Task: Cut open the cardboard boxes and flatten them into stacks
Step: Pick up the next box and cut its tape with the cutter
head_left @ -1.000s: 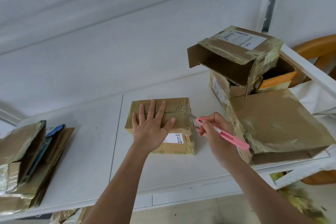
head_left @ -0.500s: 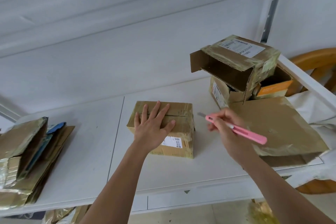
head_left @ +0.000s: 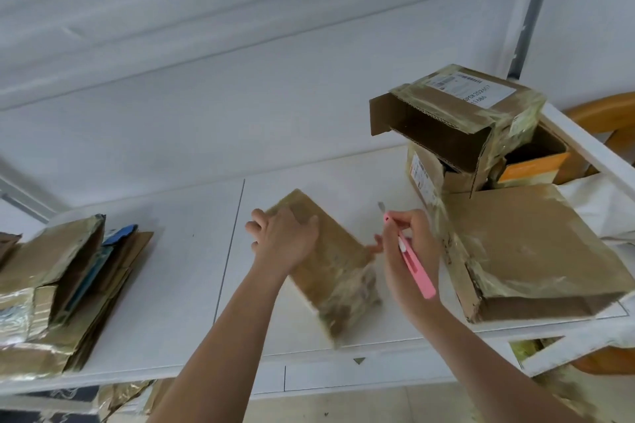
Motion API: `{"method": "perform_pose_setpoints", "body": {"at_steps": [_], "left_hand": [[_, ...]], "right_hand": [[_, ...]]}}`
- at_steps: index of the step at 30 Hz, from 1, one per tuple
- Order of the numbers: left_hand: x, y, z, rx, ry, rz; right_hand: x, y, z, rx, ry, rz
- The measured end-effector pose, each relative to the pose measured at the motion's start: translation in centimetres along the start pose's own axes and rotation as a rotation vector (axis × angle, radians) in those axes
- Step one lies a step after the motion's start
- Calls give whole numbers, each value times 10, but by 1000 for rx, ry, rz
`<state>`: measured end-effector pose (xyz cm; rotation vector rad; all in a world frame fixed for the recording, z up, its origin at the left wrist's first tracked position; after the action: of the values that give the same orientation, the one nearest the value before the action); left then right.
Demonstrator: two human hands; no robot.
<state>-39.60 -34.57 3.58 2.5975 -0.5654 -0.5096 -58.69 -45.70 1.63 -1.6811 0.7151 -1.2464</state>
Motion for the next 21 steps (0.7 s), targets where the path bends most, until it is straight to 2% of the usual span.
{"method": "perform_pose_setpoints", "body": {"at_steps": [3, 6, 7, 10, 12, 14, 18, 21], "left_hand": [[-4, 0, 16, 136, -44, -57], [-2, -3, 18, 205, -60, -25], [0, 0, 14, 211, -69, 44], [-4, 22, 18, 228, -236, 461], [-11, 22, 22, 115, -361, 541], [-6, 15, 22, 1, -338, 501], [0, 15, 14, -51, -164, 510], [-2, 11, 13, -94, -164, 512]], "right_hand": [[-15, -3, 12, 68, -105, 29], [-9, 9, 5, 83, -75, 91], [-5, 13, 0, 93, -57, 104], [12, 21, -14, 132, 15, 138], [21, 26, -16, 198, 18, 173], [27, 33, -10, 236, -24, 225], [31, 40, 13, 341, -166, 275], [38, 42, 23, 416, -182, 316]]}}
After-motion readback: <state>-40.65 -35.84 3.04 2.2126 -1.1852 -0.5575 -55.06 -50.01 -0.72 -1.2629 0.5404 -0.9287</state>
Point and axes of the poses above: each hand's wrist, its own x-axis towards the middle knuckle, its own z-axis out of the palm, y = z × x, the point moved 9 cm from there along x, towards the middle knuckle, and after that the axes turned 5 degrees about -x, right-handed, at the moved point
